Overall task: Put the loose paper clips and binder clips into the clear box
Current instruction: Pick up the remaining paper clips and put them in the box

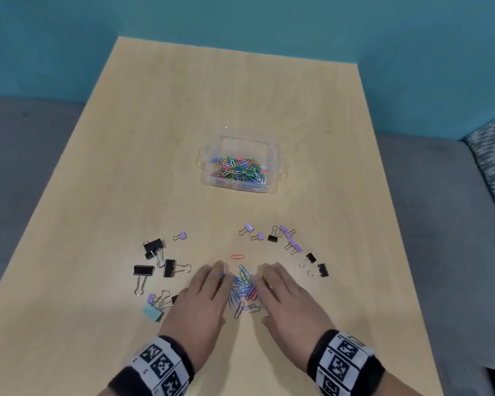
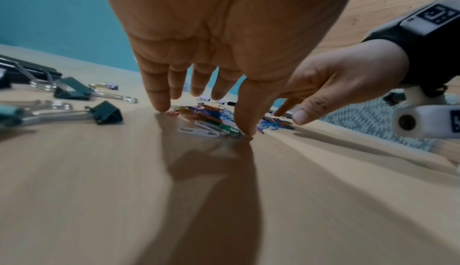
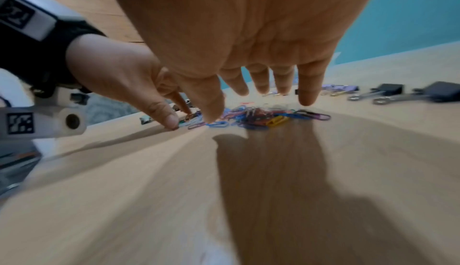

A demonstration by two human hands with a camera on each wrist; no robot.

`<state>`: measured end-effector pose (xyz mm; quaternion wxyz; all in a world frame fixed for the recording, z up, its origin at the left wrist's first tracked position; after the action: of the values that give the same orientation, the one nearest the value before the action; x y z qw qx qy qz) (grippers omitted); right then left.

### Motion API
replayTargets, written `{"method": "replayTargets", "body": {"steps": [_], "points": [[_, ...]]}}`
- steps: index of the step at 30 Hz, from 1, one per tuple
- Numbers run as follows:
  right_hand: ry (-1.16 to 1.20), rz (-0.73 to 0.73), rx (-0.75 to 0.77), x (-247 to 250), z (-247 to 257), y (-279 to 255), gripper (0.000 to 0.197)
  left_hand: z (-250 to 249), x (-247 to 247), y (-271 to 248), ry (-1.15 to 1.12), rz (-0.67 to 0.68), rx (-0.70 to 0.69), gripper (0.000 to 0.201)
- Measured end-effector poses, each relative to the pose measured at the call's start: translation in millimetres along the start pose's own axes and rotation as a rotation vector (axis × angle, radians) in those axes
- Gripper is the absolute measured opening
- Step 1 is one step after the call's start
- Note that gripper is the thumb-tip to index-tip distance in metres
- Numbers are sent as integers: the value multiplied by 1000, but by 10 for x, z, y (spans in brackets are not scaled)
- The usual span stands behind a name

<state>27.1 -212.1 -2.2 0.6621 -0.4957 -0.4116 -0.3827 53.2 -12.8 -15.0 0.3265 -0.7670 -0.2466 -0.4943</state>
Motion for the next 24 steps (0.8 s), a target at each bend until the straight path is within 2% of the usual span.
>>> {"method": "replayTargets", "body": {"steps": [3, 6, 10, 15, 17, 20, 24], "points": [[36, 1, -138, -23, -9, -70, 86, -10, 18, -6, -1, -31, 61, 92], [4, -20, -132, -47, 114, -1, 74, -27, 13, 106, 12, -68, 43, 84], [7, -25, -147, 9, 209, 145, 73, -34, 18, 228, -4, -75, 41, 70], [-9, -54, -148, 74, 210, 269, 54, -9, 33, 296, -9, -121, 53, 62], [-23, -43, -139, 88, 178, 318, 59, -6, 59, 322, -8, -119, 50, 52], [-23, 18, -98, 143, 174, 371, 62, 19, 84, 373, -22, -96, 57, 40], [-19, 140, -94, 270, 173, 414, 68, 67, 124, 429, -26, -82, 51, 38]]}}
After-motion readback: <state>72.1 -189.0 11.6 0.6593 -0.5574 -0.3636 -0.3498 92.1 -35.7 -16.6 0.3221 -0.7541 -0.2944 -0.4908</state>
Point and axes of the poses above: each hand's wrist, its own y-axis towards the middle knuckle, its own x-axis out of the back of the hand, z = x × y, the point moved 2 cm from there along y, towards the middle knuckle, and after that the axes turned 10 degrees about -x, right-handed, at the moved point
